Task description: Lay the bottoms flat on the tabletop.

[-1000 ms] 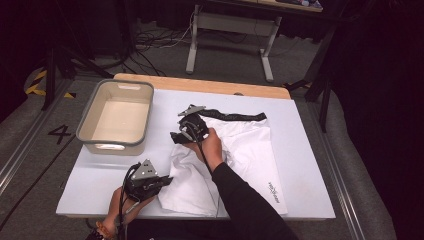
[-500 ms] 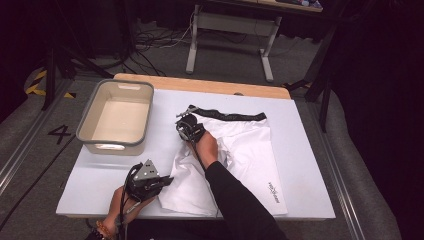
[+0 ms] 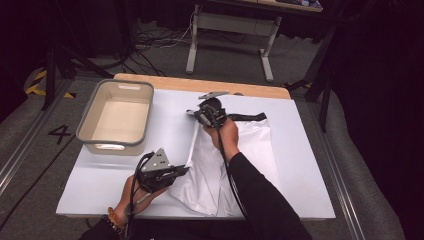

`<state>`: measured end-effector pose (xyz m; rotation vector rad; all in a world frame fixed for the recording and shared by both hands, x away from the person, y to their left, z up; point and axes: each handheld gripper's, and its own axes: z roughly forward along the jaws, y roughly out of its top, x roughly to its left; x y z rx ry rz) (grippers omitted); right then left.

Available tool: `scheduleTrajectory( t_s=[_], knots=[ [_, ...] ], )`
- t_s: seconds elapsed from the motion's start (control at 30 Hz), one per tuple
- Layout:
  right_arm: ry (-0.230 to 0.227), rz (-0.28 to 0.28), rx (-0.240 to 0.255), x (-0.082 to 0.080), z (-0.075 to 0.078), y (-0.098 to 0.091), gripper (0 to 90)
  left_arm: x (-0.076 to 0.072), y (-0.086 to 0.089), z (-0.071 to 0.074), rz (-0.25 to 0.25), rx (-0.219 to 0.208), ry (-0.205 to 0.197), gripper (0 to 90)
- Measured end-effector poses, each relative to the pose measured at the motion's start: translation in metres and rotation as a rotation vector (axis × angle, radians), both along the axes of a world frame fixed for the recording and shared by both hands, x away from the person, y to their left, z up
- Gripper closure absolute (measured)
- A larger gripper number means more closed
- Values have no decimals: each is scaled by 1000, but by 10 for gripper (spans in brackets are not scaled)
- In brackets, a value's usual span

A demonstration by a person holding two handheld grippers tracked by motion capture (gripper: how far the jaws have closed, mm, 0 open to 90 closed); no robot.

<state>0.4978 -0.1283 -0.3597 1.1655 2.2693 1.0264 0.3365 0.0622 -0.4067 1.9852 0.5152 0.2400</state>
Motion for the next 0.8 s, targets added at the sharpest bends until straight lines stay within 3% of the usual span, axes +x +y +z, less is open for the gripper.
scheduleTrajectory(
  t_s=[0.13,0.2,0.37,0.43,0.5,0.6,0.8],
  knots=[
    [-36,-14,53,-4,22,-33,887,5,-29,20,-69,-6,-26,887],
    [-48,-26,75,-6,30,-51,886,3,-51,28,-103,34,-65,887],
    [-58,-68,151,-12,38,-96,886,9,-93,36,-175,60,-60,886],
    [-74,-91,157,-16,38,-113,886,10,-107,36,-189,62,-64,885],
    [-78,-114,174,-18,35,-130,886,12,-124,33,-201,60,-51,884],
    [-69,-159,191,-20,27,-154,885,16,-143,24,-210,91,-35,881],
    [-31,-247,166,-19,-8,-198,883,21,-171,3,-220,133,10,879]
  ],
)
